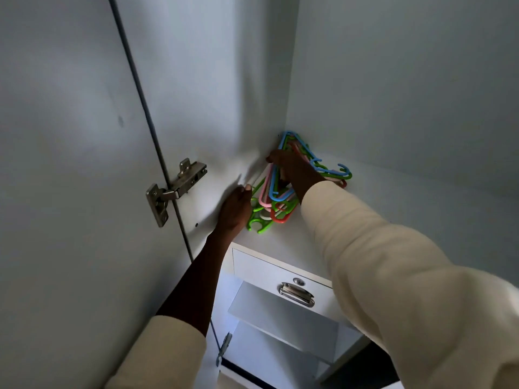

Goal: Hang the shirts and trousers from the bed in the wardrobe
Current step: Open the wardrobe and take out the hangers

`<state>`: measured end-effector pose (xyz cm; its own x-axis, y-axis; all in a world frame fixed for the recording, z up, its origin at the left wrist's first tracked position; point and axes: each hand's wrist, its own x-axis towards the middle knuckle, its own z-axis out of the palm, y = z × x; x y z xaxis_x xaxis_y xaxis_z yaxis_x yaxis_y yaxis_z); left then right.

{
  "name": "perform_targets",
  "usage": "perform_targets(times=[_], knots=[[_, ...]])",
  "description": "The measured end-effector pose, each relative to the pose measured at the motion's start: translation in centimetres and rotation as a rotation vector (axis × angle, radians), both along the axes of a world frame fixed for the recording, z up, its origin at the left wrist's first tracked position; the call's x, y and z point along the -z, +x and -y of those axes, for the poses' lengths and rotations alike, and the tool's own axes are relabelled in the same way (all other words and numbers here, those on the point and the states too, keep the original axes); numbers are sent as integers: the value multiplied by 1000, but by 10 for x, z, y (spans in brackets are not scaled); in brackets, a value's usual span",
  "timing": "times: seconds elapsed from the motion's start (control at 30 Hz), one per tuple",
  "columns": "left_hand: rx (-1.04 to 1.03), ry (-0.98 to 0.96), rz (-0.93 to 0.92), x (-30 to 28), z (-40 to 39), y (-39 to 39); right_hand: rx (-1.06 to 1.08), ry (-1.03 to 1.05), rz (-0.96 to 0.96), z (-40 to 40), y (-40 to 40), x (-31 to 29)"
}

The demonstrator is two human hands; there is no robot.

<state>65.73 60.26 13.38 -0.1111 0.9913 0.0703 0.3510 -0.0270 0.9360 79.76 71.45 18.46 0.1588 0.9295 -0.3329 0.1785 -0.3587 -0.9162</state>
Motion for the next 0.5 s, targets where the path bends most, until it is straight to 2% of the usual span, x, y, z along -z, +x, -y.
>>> perform_targets(times=[0.13, 0.23, 0.3, 0.37, 0.5], knots=[[49, -41, 135, -1, 1, -3, 63, 13, -97, 5, -13, -1], [69, 2, 69, -2, 1, -5, 35, 9, -180, 9, -16, 5], [77, -24, 89, 1, 0, -6, -1, 20, -175, 10, -13, 8], [68, -89, 183, 9, -4, -11, -39, 39, -88, 11, -13, 7], [83, -233, 547, 1, 11, -7, -133, 44, -29, 18, -17, 5]])
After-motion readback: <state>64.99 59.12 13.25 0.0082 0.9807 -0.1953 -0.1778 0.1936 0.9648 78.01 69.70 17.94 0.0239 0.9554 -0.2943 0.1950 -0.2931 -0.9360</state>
